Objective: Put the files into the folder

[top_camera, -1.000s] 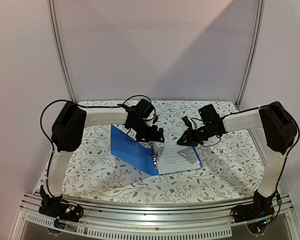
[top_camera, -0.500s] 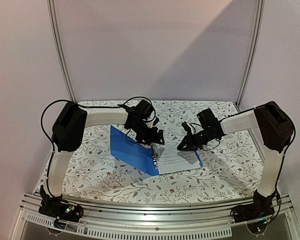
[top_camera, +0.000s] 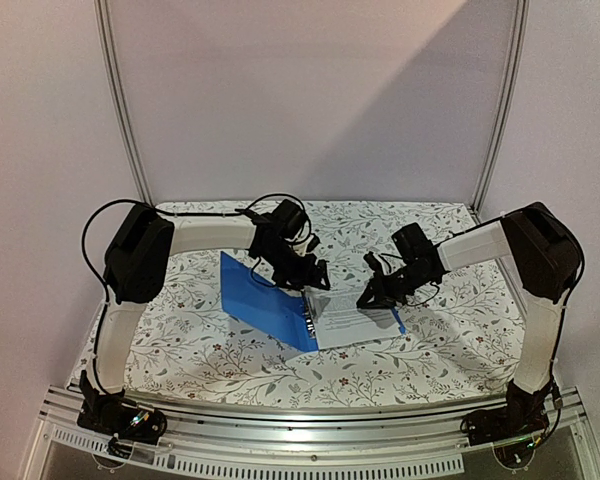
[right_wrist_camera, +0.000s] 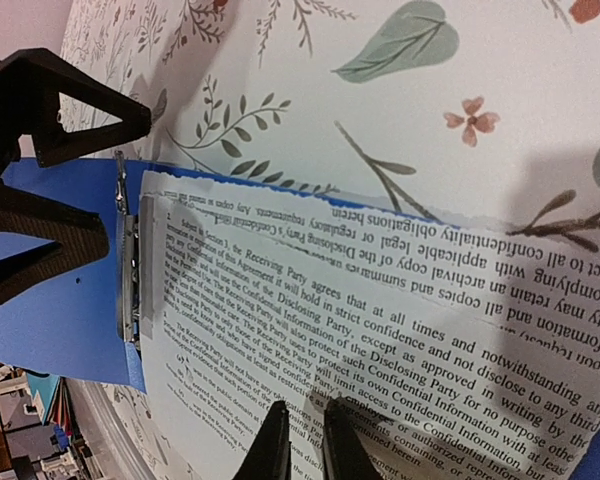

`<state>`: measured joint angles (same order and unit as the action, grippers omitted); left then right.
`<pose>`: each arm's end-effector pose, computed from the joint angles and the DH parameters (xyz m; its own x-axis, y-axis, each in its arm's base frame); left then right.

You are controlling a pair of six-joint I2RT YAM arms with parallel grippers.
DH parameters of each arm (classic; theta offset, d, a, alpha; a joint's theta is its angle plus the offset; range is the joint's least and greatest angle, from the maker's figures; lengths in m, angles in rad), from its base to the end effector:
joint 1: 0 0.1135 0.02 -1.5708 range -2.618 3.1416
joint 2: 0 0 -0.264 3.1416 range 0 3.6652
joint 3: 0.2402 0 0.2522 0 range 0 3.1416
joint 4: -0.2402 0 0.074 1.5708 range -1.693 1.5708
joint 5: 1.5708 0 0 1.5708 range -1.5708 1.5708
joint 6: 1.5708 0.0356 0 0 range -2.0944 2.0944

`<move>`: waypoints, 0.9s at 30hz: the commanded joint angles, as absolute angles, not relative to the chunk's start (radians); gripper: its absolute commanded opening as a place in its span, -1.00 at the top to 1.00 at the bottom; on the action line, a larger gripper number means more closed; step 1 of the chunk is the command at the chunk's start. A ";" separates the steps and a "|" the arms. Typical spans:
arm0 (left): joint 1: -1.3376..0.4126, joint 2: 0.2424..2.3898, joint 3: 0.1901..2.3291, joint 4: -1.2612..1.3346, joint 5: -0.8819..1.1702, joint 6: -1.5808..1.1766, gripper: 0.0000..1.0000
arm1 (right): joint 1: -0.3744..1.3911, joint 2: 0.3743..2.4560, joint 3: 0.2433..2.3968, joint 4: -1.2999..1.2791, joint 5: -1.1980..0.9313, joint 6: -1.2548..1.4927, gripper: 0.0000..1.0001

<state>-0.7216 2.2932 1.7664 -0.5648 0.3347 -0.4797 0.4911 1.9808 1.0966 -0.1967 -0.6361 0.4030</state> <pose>0.3572 -0.3299 0.1448 -0.9314 0.2389 -0.2745 0.3469 0.8108 -0.4714 0.3209 0.1956 0.1136 -0.9612 -0.1563 -0.2273 -0.2706 0.6945 0.6667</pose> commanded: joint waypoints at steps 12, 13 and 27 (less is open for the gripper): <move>-0.717 2.188 1.753 -0.574 0.416 -0.477 -0.57 | 0.497 2.026 1.106 -0.237 -0.600 0.399 0.77; -0.718 2.184 1.748 -0.575 0.420 -0.477 -0.57 | 0.498 2.028 1.107 -0.238 -0.600 0.399 0.78; -0.724 2.279 1.869 -0.721 0.237 -0.419 -0.66 | 0.498 2.028 1.116 -0.251 -0.599 0.400 0.78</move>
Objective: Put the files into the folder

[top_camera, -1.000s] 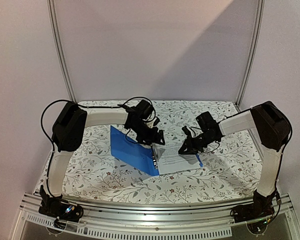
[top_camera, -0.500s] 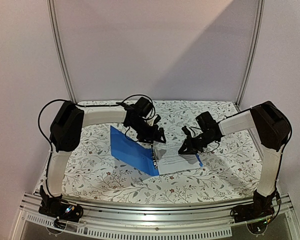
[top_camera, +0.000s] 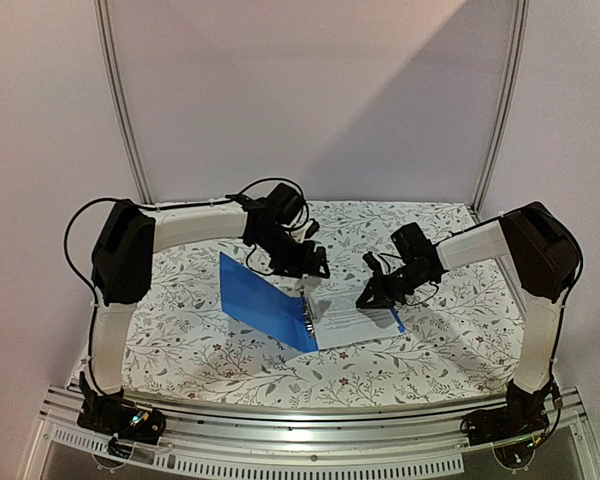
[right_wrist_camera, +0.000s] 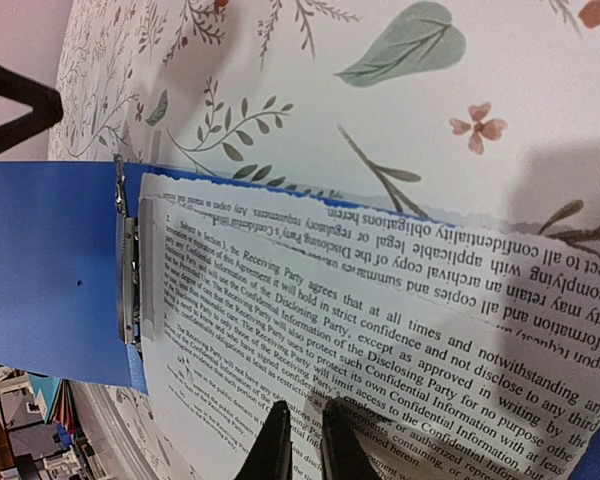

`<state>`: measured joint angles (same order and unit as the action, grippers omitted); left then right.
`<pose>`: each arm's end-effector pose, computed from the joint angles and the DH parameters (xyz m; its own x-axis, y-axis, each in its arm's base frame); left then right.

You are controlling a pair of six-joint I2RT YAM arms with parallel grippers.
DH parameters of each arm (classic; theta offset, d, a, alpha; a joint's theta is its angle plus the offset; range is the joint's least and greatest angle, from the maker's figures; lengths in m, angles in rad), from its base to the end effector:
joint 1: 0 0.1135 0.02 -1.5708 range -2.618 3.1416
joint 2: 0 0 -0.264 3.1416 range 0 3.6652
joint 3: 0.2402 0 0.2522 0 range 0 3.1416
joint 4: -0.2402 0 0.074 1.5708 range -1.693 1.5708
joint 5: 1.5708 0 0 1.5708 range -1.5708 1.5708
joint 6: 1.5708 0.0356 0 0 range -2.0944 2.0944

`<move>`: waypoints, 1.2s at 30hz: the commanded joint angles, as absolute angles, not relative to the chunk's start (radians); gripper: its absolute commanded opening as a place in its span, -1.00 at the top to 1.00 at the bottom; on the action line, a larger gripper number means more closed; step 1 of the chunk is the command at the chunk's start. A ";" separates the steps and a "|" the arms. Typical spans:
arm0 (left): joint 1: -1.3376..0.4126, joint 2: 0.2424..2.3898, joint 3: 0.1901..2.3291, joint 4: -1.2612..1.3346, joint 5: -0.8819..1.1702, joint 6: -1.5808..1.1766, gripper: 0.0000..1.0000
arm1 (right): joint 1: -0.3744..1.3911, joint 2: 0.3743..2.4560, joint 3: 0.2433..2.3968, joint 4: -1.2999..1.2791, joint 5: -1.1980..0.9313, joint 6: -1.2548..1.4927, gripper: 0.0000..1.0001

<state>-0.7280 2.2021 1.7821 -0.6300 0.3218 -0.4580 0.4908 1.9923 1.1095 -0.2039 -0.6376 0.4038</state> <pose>0.3490 -0.3262 0.1880 -0.9118 0.2509 -0.3250 0.3852 0.7965 -0.4661 0.3231 0.1967 0.1124 -0.9626 -0.1565 -0.2210 -0.2662 0.6955 0.6674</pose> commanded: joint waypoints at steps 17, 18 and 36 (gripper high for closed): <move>-0.724 2.320 1.789 -0.646 0.364 -0.409 -0.66 | 0.498 2.034 1.111 -0.250 -0.601 0.398 0.78; -0.724 2.322 1.789 -0.644 0.373 -0.410 -0.66 | 0.498 2.035 1.111 -0.251 -0.601 0.398 0.78; -0.728 2.195 1.734 -0.604 0.481 -0.433 -0.54 | 0.499 2.043 1.110 -0.251 -0.598 0.399 0.79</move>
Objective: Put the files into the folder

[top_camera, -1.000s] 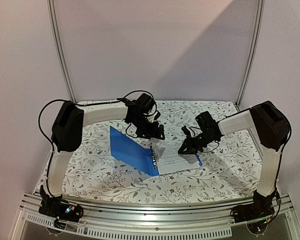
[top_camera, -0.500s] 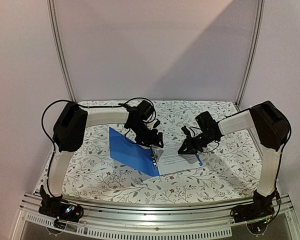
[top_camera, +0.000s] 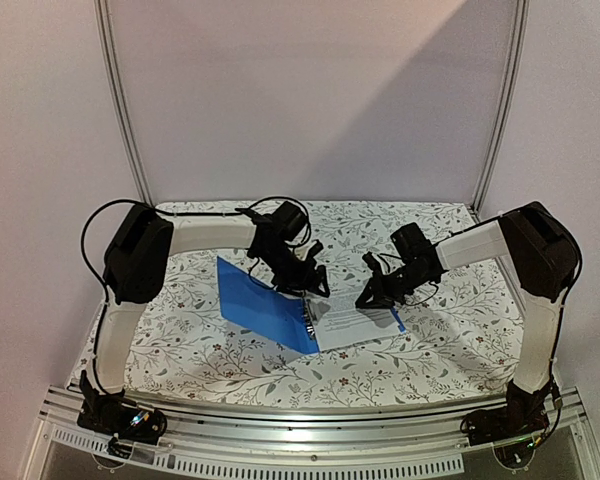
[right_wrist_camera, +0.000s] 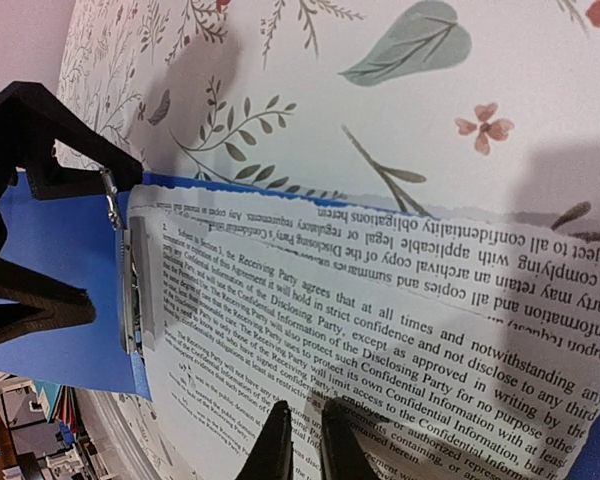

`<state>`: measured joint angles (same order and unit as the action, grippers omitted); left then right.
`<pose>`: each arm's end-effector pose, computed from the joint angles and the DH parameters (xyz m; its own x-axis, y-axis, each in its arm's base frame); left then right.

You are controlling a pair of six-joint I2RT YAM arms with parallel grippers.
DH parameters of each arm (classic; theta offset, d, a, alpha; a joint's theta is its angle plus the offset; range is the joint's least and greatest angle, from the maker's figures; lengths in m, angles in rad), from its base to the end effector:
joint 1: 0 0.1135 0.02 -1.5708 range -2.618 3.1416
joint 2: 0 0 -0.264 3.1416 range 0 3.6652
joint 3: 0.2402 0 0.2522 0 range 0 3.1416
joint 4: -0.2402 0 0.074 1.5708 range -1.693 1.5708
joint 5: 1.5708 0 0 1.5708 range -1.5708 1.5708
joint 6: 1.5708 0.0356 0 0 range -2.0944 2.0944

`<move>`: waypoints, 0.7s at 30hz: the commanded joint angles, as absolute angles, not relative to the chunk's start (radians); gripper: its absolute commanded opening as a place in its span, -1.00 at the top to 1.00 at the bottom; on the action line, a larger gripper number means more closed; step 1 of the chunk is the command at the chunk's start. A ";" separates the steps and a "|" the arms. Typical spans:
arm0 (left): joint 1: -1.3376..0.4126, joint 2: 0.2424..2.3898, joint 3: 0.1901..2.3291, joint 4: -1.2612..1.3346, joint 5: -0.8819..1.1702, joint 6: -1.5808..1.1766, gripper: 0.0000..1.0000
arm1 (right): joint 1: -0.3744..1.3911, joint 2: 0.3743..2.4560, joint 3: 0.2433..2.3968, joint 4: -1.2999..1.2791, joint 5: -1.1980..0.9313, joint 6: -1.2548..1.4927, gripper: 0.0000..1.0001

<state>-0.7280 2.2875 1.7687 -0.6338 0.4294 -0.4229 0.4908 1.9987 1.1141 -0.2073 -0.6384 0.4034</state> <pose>0.3478 -0.3298 0.1460 -0.9222 0.3221 -0.2142 0.3868 0.7659 -0.5136 0.3238 0.1971 0.1111 -0.9636 -0.1575 -0.2162 -0.2636 0.6966 0.6673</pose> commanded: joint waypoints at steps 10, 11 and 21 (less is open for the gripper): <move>-0.747 2.115 1.619 -0.521 0.565 -0.473 -0.49 | 0.498 2.048 1.112 -0.251 -0.597 0.401 0.79; -0.752 2.113 1.607 -0.514 0.574 -0.475 -0.49 | 0.498 2.047 1.112 -0.250 -0.597 0.400 0.79; -0.809 2.082 1.559 -0.498 0.541 -0.482 -0.47 | 0.498 2.042 1.112 -0.245 -0.601 0.403 0.79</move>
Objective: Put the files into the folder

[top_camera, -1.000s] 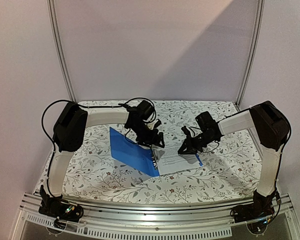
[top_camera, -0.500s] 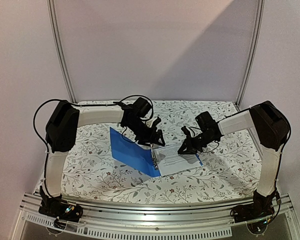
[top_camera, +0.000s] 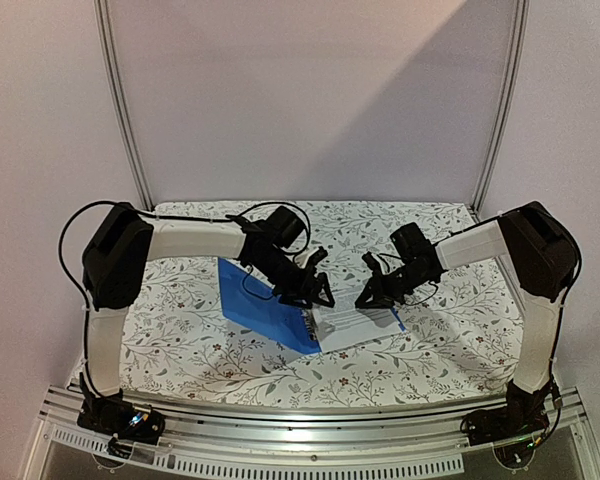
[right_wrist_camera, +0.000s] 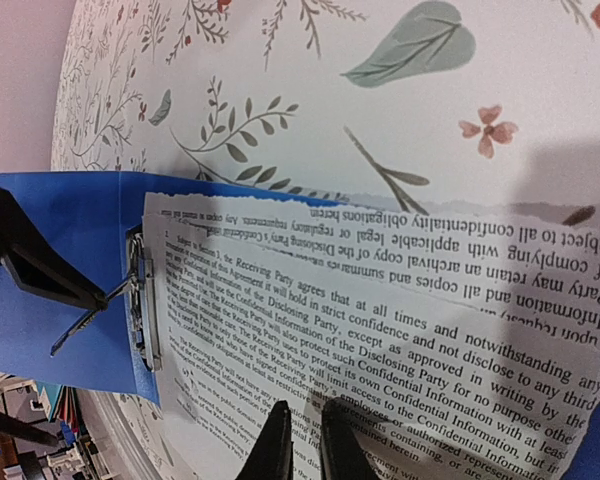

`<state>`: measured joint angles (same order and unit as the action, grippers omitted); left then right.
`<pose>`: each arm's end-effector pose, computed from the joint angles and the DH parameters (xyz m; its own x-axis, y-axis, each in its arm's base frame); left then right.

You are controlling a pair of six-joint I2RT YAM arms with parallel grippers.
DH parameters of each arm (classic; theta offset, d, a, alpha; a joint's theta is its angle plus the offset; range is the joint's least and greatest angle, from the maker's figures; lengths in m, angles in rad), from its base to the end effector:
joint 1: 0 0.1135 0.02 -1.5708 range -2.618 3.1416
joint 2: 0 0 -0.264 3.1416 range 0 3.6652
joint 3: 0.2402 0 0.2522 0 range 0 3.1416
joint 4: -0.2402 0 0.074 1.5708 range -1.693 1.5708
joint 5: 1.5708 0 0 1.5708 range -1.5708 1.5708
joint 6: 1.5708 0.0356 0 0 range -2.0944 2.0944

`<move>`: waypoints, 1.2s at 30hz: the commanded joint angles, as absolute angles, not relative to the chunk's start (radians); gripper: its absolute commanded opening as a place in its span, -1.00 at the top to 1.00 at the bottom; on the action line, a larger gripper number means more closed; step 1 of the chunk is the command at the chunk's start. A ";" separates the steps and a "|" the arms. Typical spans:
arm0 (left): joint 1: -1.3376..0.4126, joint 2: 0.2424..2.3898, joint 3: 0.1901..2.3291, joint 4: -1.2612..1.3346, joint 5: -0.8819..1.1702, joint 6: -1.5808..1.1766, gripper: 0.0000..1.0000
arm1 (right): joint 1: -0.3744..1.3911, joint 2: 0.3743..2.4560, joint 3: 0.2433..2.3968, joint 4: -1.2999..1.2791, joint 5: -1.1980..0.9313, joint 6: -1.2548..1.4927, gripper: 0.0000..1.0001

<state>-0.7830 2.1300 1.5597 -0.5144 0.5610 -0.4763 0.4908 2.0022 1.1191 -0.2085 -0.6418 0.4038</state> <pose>0.3037 -0.3290 0.1635 -0.9116 0.3595 -0.1995 0.4000 0.6635 -0.6323 0.3247 0.1977 0.1111 -0.9637 -0.1581 -0.2153 -0.2635 0.6944 0.6696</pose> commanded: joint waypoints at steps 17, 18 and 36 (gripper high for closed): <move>-0.822 1.798 1.673 -0.597 -0.139 -0.381 -0.69 | 0.532 1.845 1.109 -0.175 -0.693 0.496 0.30; -0.821 1.770 1.655 -0.604 -0.189 -0.382 -0.71 | 0.539 1.833 1.116 -0.178 -0.692 0.501 0.28; -0.643 1.373 1.181 -0.480 0.070 -0.520 -0.47 | 0.732 1.986 1.419 -0.413 -0.665 0.505 -0.01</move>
